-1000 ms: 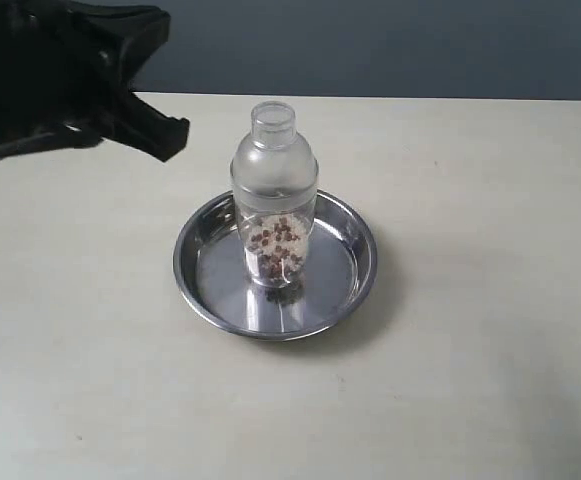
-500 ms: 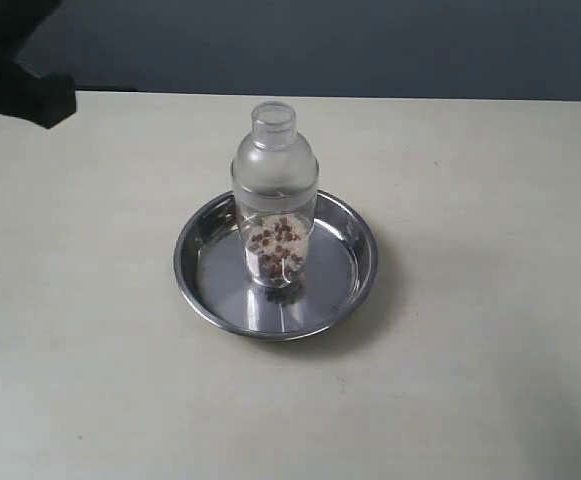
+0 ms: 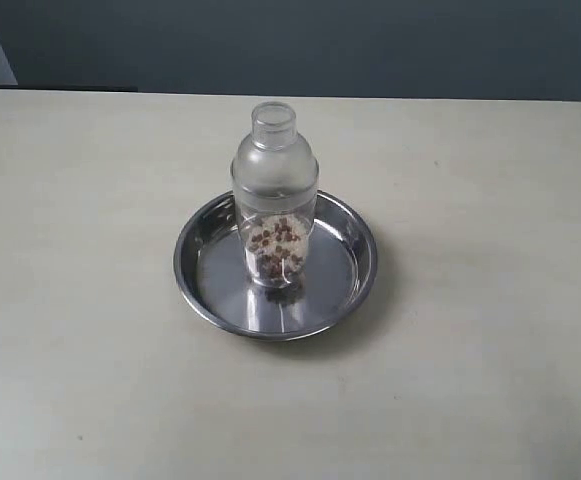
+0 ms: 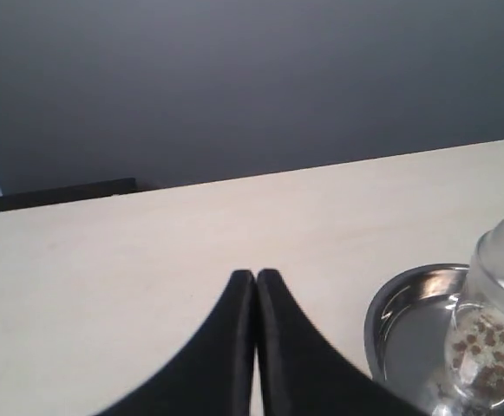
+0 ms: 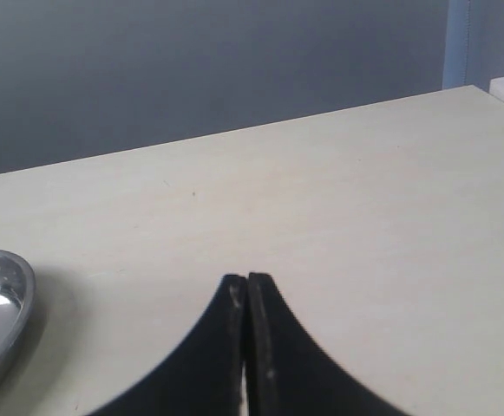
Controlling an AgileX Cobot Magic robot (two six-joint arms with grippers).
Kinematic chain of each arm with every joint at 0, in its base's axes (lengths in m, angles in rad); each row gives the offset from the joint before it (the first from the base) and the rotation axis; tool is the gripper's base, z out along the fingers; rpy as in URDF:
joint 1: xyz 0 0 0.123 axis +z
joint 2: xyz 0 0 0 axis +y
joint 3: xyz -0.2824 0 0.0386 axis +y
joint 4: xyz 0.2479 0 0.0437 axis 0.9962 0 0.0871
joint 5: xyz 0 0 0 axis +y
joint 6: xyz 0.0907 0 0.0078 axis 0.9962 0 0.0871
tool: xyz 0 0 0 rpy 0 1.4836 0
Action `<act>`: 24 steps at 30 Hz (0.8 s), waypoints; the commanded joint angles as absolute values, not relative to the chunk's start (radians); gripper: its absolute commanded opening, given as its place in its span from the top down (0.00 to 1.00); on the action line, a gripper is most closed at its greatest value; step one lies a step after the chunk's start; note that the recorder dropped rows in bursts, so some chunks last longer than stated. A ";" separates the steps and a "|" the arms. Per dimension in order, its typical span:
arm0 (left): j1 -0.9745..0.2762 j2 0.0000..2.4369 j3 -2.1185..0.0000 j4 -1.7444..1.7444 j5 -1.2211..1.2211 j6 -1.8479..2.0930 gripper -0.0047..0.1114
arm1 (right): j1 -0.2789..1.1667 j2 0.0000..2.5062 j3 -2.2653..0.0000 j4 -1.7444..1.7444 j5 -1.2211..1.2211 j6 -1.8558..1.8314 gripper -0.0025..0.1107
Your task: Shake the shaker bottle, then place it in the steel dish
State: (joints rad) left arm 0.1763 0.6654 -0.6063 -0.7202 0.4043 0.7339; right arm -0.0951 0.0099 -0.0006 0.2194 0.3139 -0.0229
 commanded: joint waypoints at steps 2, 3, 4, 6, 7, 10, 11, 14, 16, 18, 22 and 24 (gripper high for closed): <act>0.181 0.486 -0.405 -0.557 0.298 0.494 0.95 | -0.100 0.005 0.000 0.218 0.307 -0.026 0.98; 0.181 0.446 -0.369 -0.516 0.295 0.442 0.96 | -0.100 0.005 0.000 0.218 0.307 -0.026 0.98; 0.181 0.407 -0.344 -0.480 0.295 0.404 0.96 | -0.100 0.005 0.000 0.218 0.307 -0.026 0.98; 0.181 0.339 -0.289 -0.404 0.293 0.334 0.96 | -0.100 0.005 0.000 0.218 0.307 -0.026 0.98; 0.181 0.314 -0.270 -0.371 0.293 0.315 0.96 | -0.100 0.005 0.000 0.218 0.307 -0.026 0.98; 0.181 0.237 -0.209 -0.269 0.293 0.250 0.96 | -0.100 0.005 0.000 0.218 0.307 -0.026 0.98; 0.181 0.213 -0.189 -0.231 0.293 0.214 0.96 | -0.100 0.005 0.000 0.218 0.307 -0.026 0.98; 0.181 0.154 -0.133 -0.183 0.291 0.142 0.96 | -0.100 0.005 0.000 0.218 0.307 -0.026 0.98; 0.181 0.119 -0.096 -0.182 0.289 0.131 0.96 | -0.100 0.005 0.000 0.218 0.307 -0.026 0.98; 0.181 0.092 -0.069 -0.184 0.289 0.128 0.96 | -0.100 0.005 0.000 0.218 0.307 -0.026 0.98; 0.181 0.048 -0.021 -0.178 0.293 0.085 0.96 | -0.100 0.005 0.000 0.218 0.307 -0.026 0.98; 0.181 0.038 -0.007 -0.178 0.295 0.080 0.96 | -0.100 0.005 0.000 0.218 0.307 -0.026 0.98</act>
State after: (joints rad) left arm 0.1802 0.0572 -0.0273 -0.1843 0.3046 0.0994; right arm -0.0951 0.0099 -0.0006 0.2194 0.3139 -0.0229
